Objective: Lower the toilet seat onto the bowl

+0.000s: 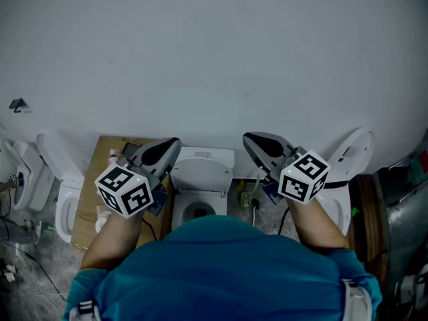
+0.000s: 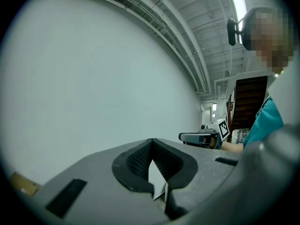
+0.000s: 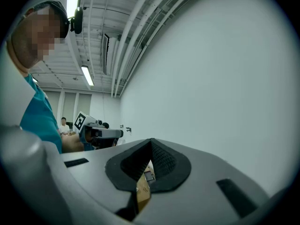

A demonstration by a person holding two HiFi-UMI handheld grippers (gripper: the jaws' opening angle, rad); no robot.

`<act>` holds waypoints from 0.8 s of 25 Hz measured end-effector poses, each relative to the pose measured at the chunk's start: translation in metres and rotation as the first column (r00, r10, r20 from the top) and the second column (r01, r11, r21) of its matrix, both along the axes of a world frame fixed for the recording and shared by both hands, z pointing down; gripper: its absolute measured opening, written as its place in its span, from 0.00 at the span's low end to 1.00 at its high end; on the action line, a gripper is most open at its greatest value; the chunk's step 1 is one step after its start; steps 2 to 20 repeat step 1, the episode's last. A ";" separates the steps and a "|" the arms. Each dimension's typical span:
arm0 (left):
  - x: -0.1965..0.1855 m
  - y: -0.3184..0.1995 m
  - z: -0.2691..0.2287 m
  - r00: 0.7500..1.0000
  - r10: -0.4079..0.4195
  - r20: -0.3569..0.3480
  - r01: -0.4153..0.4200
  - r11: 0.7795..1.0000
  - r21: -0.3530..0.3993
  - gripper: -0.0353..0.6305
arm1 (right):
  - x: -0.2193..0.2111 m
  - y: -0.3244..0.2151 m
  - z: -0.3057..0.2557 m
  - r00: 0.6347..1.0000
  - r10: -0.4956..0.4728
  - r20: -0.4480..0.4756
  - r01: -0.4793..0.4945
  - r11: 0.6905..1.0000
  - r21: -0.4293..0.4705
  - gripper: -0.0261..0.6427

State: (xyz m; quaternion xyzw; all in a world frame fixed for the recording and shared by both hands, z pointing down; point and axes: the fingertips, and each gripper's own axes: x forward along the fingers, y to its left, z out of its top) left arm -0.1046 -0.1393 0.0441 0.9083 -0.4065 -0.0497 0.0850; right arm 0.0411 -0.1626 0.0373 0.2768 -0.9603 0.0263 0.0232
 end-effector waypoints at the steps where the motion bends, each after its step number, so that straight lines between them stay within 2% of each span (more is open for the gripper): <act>1: 0.000 0.002 0.000 1.000 0.001 -0.001 -0.001 1.000 0.002 0.06 | -0.001 0.002 0.000 1.000 0.000 -0.001 0.000 1.000 0.002 0.04; 20: 0.000 0.002 0.000 1.000 0.001 -0.001 -0.001 1.000 0.002 0.06 | -0.001 0.002 0.000 1.000 0.000 -0.001 0.000 1.000 0.002 0.04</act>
